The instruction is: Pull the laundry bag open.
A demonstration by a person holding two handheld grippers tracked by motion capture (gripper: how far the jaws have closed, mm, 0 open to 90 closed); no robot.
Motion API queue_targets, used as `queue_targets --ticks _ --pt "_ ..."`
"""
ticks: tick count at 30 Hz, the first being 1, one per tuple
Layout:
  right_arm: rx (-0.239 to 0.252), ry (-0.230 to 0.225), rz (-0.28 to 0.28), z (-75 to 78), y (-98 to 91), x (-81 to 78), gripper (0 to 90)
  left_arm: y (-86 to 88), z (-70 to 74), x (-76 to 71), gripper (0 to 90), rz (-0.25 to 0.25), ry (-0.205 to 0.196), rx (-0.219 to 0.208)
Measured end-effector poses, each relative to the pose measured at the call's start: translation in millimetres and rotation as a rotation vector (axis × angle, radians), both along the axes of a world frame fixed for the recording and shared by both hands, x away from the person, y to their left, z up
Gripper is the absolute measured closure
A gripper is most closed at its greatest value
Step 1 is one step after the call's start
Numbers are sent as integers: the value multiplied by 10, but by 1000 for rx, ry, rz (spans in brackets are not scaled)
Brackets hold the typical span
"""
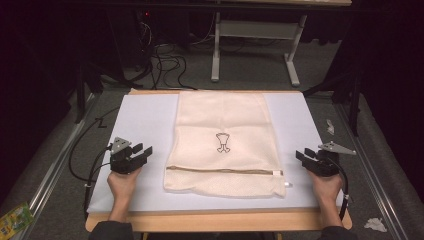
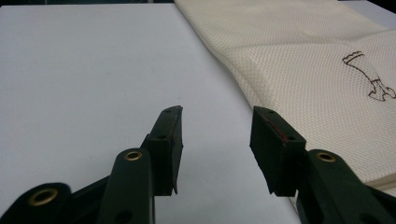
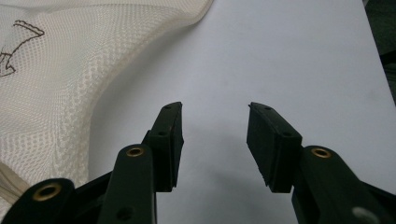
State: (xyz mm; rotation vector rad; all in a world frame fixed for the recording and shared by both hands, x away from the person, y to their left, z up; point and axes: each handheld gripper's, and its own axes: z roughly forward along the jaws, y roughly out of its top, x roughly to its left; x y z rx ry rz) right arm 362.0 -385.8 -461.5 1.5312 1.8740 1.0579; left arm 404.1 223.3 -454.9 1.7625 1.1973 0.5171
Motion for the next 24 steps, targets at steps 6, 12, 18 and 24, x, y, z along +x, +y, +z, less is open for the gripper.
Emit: queue_targets --ticks 6,12,18,24 --pt "-12 4 1 -10 36 43 567 -28 -41 38 540 3 8 12" --pt "-10 5 -6 -33 31 68 567 -62 -101 86 534 10 13 35" --pt "-19 11 -28 -56 21 91 563 -96 -150 124 535 3 19 41" --pt "-16 20 -36 -83 29 114 562 -114 -187 160 534 12 21 38"
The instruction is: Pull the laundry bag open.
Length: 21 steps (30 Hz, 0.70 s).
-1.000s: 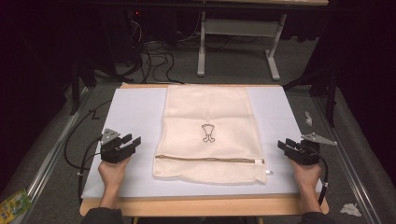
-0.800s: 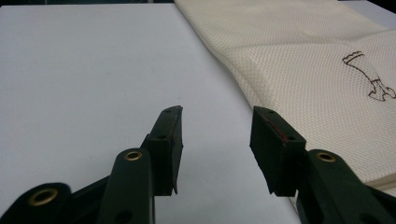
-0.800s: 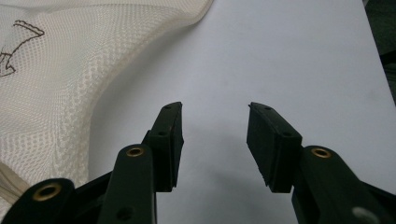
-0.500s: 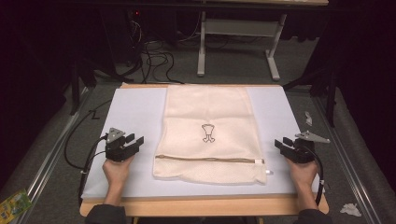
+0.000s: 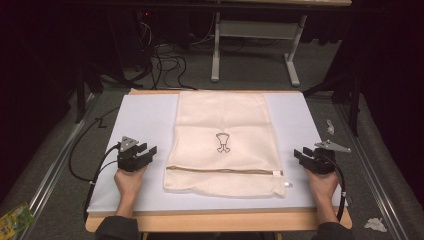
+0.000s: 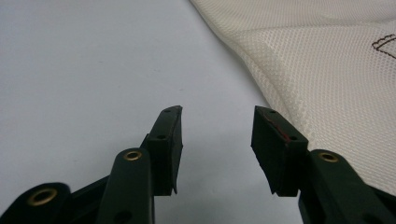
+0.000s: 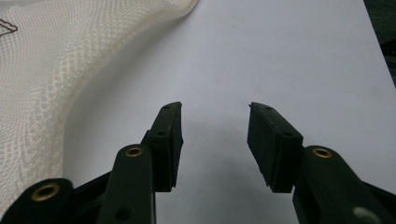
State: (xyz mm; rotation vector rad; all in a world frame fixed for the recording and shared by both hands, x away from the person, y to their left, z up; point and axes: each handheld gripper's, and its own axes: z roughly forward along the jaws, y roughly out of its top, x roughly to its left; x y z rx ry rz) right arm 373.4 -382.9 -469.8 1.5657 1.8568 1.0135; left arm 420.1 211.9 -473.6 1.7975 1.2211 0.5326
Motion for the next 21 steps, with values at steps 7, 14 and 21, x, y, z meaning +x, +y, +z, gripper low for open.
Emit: queue_targets --ticks 7,14,21 --pt "-7 1 -1 -15 7 15 562 -18 -34 26 534 5 -1 12" --pt "-14 0 -1 -27 6 27 562 -32 -56 43 530 12 -2 16" --pt "-12 6 -12 -38 5 37 562 -40 -72 57 519 15 3 28"
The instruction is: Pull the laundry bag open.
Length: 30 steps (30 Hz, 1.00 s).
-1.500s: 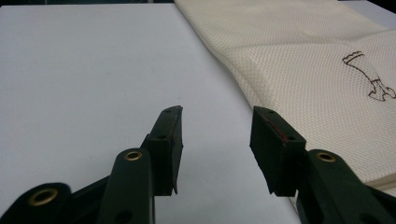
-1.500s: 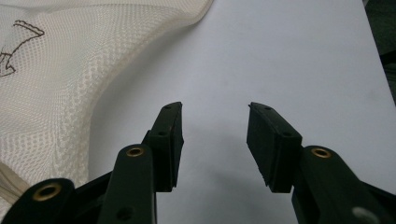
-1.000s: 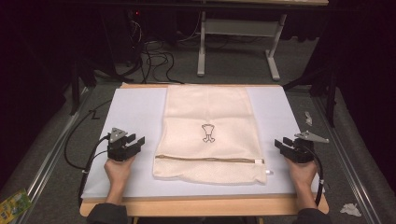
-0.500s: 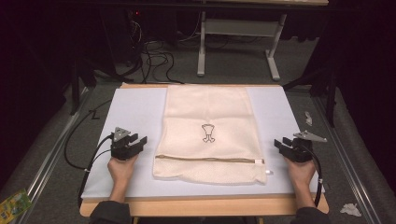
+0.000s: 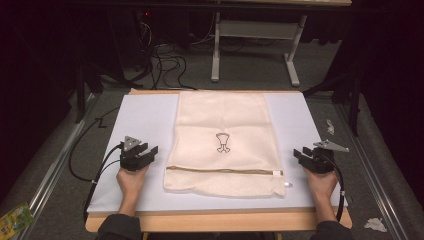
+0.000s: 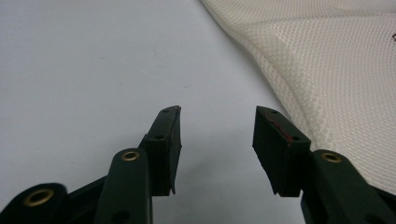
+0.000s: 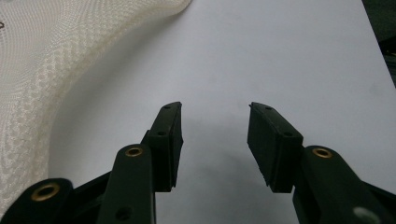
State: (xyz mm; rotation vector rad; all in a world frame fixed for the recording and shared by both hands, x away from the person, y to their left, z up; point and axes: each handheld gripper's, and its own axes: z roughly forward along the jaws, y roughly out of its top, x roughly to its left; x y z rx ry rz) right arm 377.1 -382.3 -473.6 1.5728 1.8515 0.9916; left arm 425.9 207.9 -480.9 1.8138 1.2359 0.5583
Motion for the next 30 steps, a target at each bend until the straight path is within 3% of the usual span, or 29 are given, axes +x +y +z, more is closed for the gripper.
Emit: queue_targets --ticks 10,13,17,24,30 --pt "-6 6 -1 -17 5 8 550 -11 -19 8 471 18 6 18" --pt "-8 5 -7 -23 12 5 528 -32 -25 -8 457 21 -8 38" --pt "-46 -19 -17 -26 46 -21 494 -54 -26 -42 442 23 -37 56" --pt "-114 -24 -14 -35 117 -27 466 -51 -30 -37 418 5 -26 51" --pt "-125 -12 -14 -40 133 -18 458 -50 -35 -21 408 -1 -14 48"
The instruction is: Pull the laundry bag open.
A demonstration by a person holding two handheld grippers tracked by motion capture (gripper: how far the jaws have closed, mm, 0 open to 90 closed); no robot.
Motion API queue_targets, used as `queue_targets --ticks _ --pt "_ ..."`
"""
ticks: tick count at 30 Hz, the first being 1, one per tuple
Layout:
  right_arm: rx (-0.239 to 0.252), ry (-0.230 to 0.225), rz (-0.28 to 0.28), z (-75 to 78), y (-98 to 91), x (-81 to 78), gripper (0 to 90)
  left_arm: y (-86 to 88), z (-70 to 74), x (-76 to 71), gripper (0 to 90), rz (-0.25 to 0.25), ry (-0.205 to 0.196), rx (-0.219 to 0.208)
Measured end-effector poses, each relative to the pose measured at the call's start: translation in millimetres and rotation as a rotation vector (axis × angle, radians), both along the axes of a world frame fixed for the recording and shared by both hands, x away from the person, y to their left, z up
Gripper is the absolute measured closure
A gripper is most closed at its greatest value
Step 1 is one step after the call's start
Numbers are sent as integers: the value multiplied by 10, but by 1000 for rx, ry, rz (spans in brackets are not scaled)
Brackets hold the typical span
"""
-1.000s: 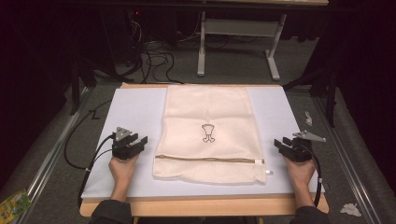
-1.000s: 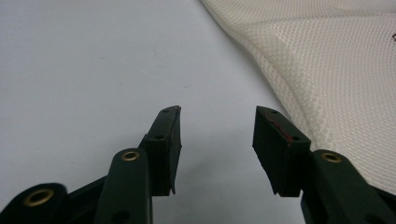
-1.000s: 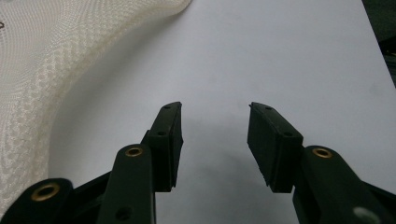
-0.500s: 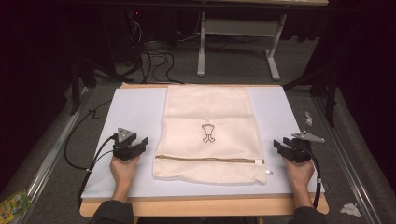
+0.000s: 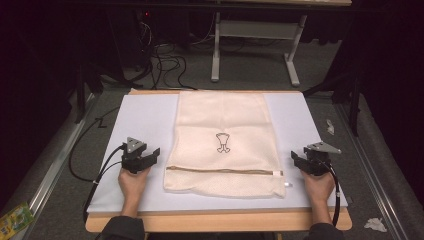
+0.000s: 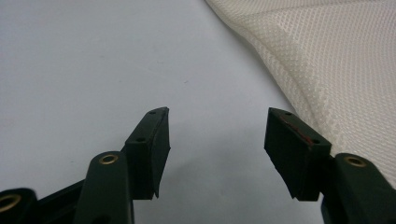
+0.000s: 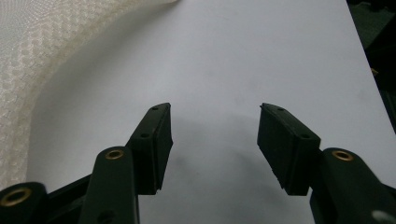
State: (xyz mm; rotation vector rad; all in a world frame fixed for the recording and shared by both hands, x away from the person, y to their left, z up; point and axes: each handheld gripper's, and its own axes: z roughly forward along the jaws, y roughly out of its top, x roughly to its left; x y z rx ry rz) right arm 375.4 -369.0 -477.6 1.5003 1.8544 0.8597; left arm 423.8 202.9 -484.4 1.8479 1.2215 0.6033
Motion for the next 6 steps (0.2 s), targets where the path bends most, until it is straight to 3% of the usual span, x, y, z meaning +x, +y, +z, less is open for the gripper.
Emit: queue_targets --ticks 6 --pt "-7 5 3 -3 -1 10 444 -2 -1 5 400 0 5 1"
